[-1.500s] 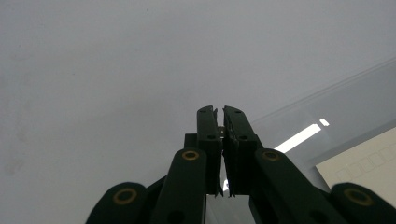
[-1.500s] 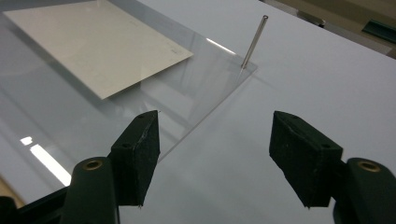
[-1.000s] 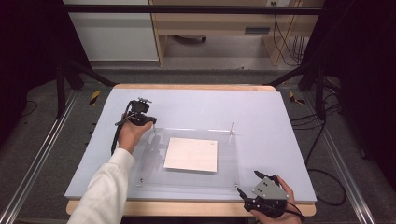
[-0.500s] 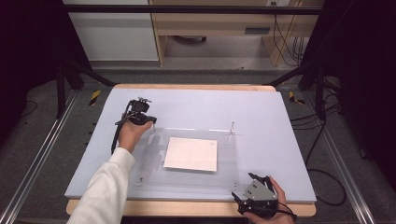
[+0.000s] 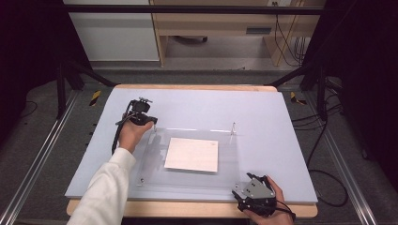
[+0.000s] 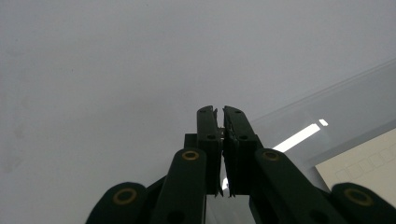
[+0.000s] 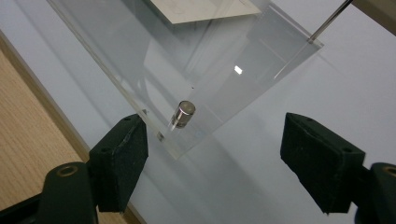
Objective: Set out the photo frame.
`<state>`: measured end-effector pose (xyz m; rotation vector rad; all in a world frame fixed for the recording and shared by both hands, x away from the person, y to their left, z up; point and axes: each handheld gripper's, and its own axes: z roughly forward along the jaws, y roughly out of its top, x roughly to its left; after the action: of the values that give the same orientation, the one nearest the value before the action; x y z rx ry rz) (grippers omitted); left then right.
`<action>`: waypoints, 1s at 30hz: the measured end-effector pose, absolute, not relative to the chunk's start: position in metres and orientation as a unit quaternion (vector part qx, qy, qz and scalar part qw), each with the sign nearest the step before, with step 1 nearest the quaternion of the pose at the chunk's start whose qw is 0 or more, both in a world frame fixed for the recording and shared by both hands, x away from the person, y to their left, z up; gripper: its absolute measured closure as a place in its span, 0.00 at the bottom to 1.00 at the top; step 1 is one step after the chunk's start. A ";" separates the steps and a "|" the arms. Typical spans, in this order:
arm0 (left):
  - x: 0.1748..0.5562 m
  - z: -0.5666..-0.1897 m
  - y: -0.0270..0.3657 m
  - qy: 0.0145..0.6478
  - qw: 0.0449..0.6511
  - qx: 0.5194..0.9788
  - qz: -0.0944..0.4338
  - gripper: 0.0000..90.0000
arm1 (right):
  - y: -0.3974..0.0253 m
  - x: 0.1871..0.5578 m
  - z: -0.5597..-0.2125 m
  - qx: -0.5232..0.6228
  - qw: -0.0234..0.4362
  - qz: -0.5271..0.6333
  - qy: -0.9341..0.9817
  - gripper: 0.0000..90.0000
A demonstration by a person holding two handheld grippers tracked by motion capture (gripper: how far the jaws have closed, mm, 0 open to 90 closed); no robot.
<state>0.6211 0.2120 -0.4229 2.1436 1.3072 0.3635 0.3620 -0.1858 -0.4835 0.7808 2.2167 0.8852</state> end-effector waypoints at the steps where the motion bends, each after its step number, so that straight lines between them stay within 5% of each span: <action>1: 0.621 -0.423 0.212 0.492 0.297 0.807 0.137 0.95 | -0.186 0.363 -0.484 0.296 0.309 0.335 0.840 0.26; 19: 0.622 -0.424 0.214 0.482 0.305 0.810 0.136 0.94 | -0.179 0.364 -0.481 0.280 0.328 0.357 0.829 0.39; 30: 0.618 -0.425 0.214 0.476 0.310 0.809 0.150 0.94 | -0.171 0.368 -0.479 0.269 0.330 0.353 0.833 0.39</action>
<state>0.6181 0.2140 -0.4249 2.1383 1.2562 0.3975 0.3677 -0.1710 -0.4791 0.7034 2.1791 0.9220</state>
